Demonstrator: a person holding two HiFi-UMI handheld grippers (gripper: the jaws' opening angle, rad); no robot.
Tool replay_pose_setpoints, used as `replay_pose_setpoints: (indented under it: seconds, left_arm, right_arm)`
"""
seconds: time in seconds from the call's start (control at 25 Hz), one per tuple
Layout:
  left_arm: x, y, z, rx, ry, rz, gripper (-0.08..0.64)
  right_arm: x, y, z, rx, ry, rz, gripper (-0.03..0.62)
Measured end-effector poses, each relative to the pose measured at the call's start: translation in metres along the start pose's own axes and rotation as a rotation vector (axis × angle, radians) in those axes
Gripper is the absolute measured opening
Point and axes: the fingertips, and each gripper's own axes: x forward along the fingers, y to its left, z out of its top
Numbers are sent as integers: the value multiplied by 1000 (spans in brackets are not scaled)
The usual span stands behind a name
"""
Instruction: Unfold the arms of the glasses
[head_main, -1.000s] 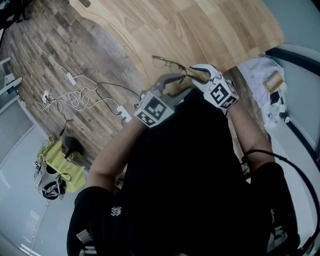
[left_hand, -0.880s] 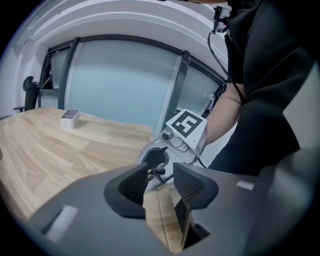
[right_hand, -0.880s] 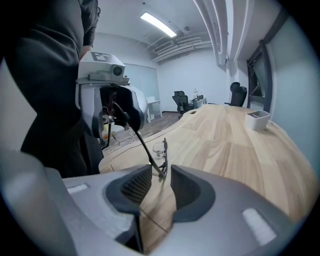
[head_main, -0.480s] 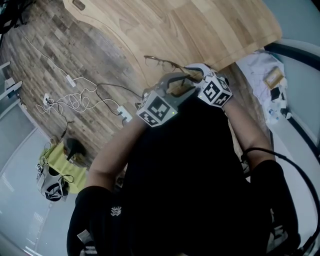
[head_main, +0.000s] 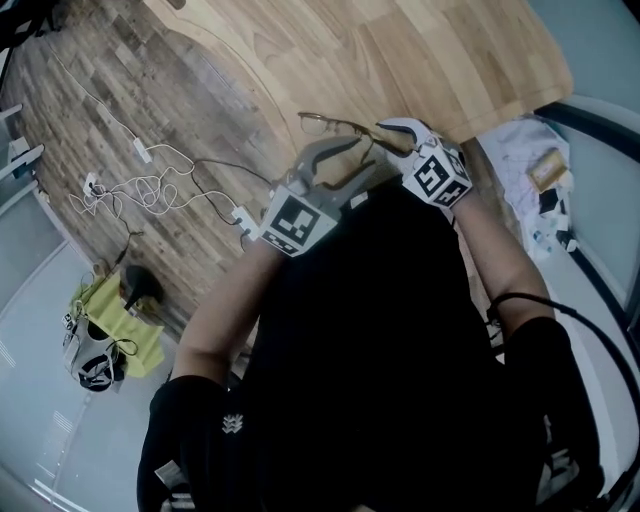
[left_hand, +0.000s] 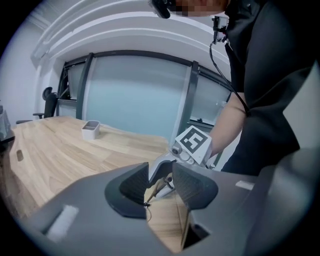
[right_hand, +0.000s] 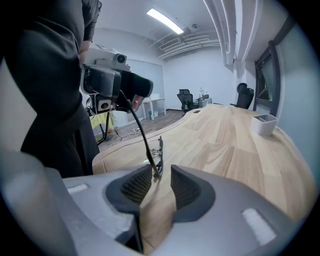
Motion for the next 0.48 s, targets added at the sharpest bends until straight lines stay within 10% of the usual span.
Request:
replay_pose_setpoints:
  seconds: [0.24, 0.48]
  left_arm:
    - [-23, 31, -20, -75, 25, 87, 160]
    - [-10, 26, -33, -168, 38, 19, 160]
  right_arm:
    - [7, -31, 8, -26, 0, 7, 109]
    - [11, -33, 8, -45, 27, 35, 109]
